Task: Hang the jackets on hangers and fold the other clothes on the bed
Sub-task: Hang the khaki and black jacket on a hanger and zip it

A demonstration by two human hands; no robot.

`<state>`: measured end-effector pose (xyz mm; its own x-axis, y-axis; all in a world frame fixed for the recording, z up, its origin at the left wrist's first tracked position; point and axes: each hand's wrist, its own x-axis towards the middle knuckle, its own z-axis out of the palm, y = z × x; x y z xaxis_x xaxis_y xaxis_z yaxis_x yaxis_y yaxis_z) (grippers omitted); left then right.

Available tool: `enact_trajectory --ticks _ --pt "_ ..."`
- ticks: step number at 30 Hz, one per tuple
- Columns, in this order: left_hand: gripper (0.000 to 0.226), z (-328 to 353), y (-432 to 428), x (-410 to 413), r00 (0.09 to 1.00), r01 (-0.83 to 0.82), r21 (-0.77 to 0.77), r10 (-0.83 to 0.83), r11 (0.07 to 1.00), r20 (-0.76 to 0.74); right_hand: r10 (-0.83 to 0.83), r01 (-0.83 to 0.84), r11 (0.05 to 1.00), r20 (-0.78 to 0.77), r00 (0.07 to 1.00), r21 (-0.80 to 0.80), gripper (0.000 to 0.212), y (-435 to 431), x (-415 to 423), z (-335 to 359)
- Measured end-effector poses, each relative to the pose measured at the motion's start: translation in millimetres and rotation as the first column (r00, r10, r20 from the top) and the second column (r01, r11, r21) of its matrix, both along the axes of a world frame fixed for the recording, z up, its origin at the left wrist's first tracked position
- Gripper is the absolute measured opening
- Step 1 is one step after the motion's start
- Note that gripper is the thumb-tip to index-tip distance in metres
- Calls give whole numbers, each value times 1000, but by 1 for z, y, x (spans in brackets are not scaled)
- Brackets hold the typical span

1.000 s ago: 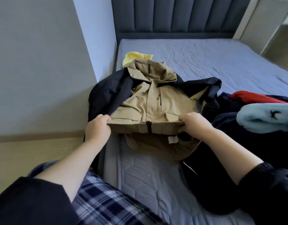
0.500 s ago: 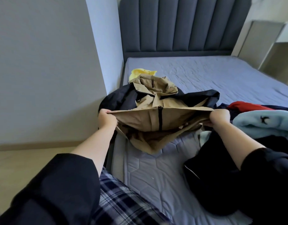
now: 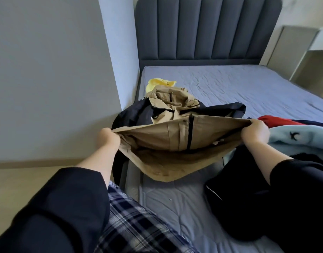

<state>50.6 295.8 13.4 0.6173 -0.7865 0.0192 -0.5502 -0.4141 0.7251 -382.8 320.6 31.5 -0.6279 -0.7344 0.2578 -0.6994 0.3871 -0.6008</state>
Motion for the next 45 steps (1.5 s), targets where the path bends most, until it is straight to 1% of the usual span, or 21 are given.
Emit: enact_trajectory --ticks 2,4,7,10,11,13,15,17,19,22,25,26,27,28,29,30,31,32,34,36,45 --pt "31 -3 4 -5 944 -81 -17 72 997 -322 3 -4 1000 -40 999 -16 20 5 -2 -5" --pt "40 -2 10 -11 906 -77 -134 13 988 -423 18 -26 996 -96 995 -84 18 11 -3 -7" --pt "37 -10 21 0 944 -63 -189 -3 980 -330 130 -170 975 -254 958 -142 8 28 -9 -19" --pt "32 -27 37 16 977 31 342 -100 939 186 360 -379 924 -453 815 53 6 44 -25 -40" --pt "37 -30 46 14 875 10 547 -272 837 401 470 -413 881 -520 713 230 12 48 -29 -47" --pt "51 -32 64 -3 598 3 731 -587 682 546 684 -367 727 -562 465 581 26 54 -27 -57" --pt "62 -42 73 -31 432 197 800 -782 567 449 805 -363 592 -511 301 720 33 60 -11 -62" --pt "73 -54 79 -63 331 419 835 -916 357 226 877 -406 479 -442 188 778 29 66 14 -64" --pt "83 -64 87 -94 265 551 808 -962 209 68 928 -387 372 -338 156 844 29 69 39 -69" --pt "81 -77 98 -125 178 647 750 -984 141 31 948 -346 314 -276 157 884 25 73 70 -72" --pt "84 -83 100 -139 185 700 700 -983 143 16 893 -393 420 -295 341 818 24 69 85 -61" --pt "84 -83 98 -140 188 717 681 -982 150 19 889 -345 395 -260 378 852 21 65 84 -57" --pt "81 -82 96 -140 191 730 665 -981 158 24 913 -237 259 -158 375 936 19 64 81 -55" --pt "77 -81 93 -138 197 739 652 -980 171 33 914 -94 10 29 404 996 19 64 79 -54" --pt "71 -81 89 -135 210 744 641 -977 190 46 842 11 -255 216 494 967 25 65 77 -57" --pt "65 -81 85 -131 233 745 631 -971 217 58 735 7 -422 338 588 906 29 64 77 -61" --pt "60 -80 79 -127 260 746 619 -963 246 69 625 -149 -425 409 665 893 25 61 78 -65" --pt "58 -79 73 -122 286 745 609 -955 274 79 576 -344 -300 457 678 890 18 54 80 -68" --pt "58 -78 57 -114 333 739 593 -938 321 94 660 -597 143 374 652 789 17 31 88 -73" --pt "58 -77 37 -106 383 733 567 -917 377 115 696 -651 367 268 666 664 22 5 104 -77" --pt "50 -72 -82 -61 706 614 330 -685 717 177 726 -696 503 185 662 513 38 -117 181 -90"
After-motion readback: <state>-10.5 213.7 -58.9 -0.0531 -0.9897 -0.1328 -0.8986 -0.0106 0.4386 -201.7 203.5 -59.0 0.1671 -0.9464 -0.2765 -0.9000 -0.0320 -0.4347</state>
